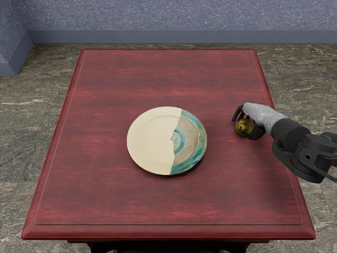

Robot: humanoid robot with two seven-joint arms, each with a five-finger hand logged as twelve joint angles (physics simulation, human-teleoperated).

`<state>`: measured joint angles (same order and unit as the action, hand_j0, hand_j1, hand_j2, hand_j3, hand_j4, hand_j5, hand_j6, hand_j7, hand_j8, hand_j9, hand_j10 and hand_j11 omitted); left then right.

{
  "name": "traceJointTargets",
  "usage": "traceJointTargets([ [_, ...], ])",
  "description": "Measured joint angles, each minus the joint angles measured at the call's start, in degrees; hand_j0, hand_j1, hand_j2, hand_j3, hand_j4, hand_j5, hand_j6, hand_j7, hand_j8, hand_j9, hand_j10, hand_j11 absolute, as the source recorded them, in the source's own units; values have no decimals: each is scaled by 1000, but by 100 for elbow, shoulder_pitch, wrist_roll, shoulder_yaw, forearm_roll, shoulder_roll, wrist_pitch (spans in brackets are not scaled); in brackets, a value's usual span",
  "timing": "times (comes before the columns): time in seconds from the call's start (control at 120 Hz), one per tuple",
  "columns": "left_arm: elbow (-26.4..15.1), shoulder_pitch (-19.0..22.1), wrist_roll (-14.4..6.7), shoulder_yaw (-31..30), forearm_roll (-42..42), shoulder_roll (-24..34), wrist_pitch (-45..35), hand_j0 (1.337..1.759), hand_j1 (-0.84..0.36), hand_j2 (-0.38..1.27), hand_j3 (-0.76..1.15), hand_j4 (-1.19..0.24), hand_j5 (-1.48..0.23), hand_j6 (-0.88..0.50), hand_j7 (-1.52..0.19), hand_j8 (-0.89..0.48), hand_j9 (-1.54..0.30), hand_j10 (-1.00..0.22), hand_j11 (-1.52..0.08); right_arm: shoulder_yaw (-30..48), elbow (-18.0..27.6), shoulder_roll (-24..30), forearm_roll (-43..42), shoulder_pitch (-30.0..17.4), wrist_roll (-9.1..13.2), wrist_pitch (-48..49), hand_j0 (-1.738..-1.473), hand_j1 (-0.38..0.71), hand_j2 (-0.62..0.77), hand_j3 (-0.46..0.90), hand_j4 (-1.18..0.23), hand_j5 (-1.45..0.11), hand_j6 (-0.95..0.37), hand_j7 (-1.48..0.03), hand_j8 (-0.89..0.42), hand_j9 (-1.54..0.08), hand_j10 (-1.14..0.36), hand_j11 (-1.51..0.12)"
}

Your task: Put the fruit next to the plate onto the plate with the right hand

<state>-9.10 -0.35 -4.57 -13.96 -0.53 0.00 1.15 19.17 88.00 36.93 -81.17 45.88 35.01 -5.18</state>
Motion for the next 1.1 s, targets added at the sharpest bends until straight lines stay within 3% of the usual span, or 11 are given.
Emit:
traceJointTargets([
  [0.15, 2, 6, 0, 0, 0, 0, 1, 1658, 349, 0, 0, 0, 0, 0, 0, 0, 0, 0, 0, 3, -13, -22, 5, -1, 1, 7, -1653, 289, 130, -1, -640, -776, -391, -800, -385, -802, -626, -801],
  [0.3, 0, 3, 0, 0, 0, 0, 0, 1658, 349, 0, 0, 0, 0, 0, 0, 0, 0, 0, 0, 12, -29, -54, 29, 20, 1, 11, -1652, 284, 307, 0, -716, -876, -426, -902, -437, -903, -701, -902],
  [0.775, 0, 0, 0, -1, 0, 0, 0, 1658, 349, 0, 0, 0, 0, 0, 0, 0, 0, 0, 0, 128, -8, -180, 129, 221, 1, 36, -1655, 229, 262, 2, -727, -1046, -408, -987, -406, -1038, -730, -1042],
  [1.1, 1, 1, 0, -1, 1, 0, 0, 1658, 349, 0, 0, 0, 0, 0, 0, 0, 0, 0, 0, 454, 693, -104, 155, 325, -2, 38, -1656, 222, 248, 2, -731, -1082, -398, -1004, -385, -1069, -736, -1076],
])
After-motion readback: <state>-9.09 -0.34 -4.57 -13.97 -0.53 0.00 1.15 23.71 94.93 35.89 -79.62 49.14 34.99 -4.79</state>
